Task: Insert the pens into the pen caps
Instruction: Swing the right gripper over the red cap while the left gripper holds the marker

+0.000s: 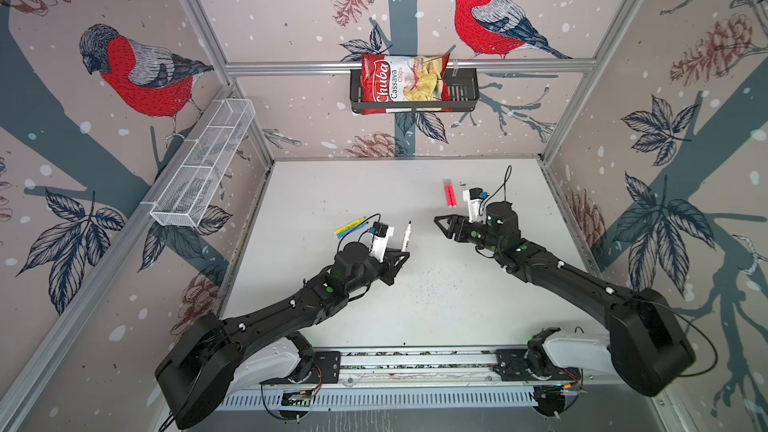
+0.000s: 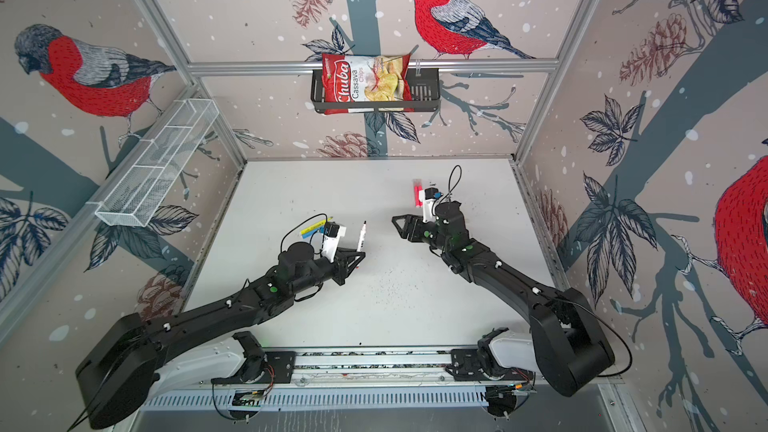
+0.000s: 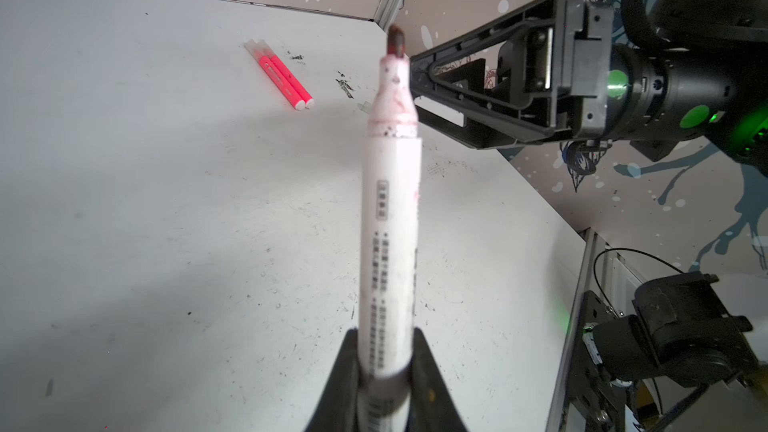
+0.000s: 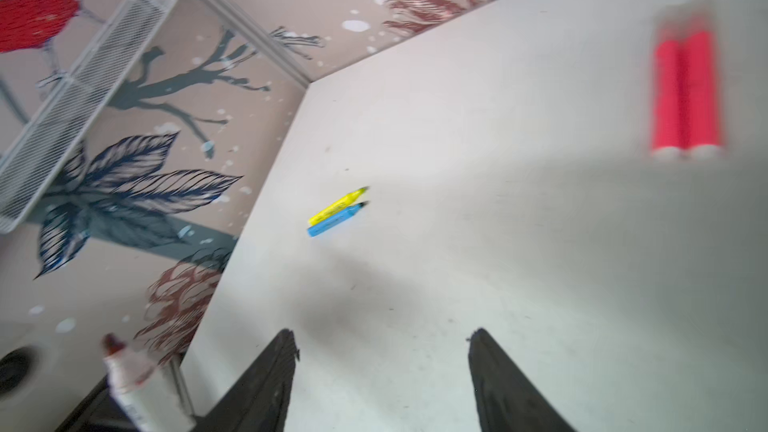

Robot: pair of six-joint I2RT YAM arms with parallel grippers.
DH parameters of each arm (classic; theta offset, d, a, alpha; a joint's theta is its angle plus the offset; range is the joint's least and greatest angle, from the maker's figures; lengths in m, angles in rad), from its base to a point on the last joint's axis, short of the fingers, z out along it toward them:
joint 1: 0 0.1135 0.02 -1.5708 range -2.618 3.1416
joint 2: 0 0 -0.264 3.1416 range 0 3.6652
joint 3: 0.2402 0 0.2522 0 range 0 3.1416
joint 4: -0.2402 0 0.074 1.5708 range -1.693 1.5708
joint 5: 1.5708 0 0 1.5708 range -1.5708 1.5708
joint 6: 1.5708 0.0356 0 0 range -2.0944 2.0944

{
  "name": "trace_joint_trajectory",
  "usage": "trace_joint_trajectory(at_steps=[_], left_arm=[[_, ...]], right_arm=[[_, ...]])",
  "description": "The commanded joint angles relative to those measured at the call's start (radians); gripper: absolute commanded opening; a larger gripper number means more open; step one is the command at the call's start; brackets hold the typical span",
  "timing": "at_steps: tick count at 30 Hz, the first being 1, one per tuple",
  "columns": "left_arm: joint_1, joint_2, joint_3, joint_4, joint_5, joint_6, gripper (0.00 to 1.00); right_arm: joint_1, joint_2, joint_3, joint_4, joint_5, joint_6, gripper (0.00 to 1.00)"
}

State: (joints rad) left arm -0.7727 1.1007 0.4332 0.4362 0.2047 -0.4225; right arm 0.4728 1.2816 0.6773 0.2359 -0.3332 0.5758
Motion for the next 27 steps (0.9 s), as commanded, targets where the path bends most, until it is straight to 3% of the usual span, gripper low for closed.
trace_joint_trajectory(at_steps=[1, 5, 11, 27], left_arm=[[0.001, -0.006, -0.003, 0.022, -0.023, -0.004, 0.06], [0.001, -0.010, -0.003, 0.003, -0.031, -0.001, 0.06], [0.001, -0.029, -0.013, -0.005, -0.039, -0.006, 0.06], [0.001, -0.058, -0.007, -0.035, -0.055, 0.000, 0.07]], right_arm=[[-0.066, -0.005, 0.026, -0.122, 0.056, -0.026, 0.69], [-0.186, 0.041, 0.076, -0.216, 0.087, -0.055, 0.73], [-0.348, 0.138, 0.123, -0.237, 0.037, -0.081, 0.73], [-0.411, 0.519, 0.428, -0.338, 0.079, -0.161, 0.72]])
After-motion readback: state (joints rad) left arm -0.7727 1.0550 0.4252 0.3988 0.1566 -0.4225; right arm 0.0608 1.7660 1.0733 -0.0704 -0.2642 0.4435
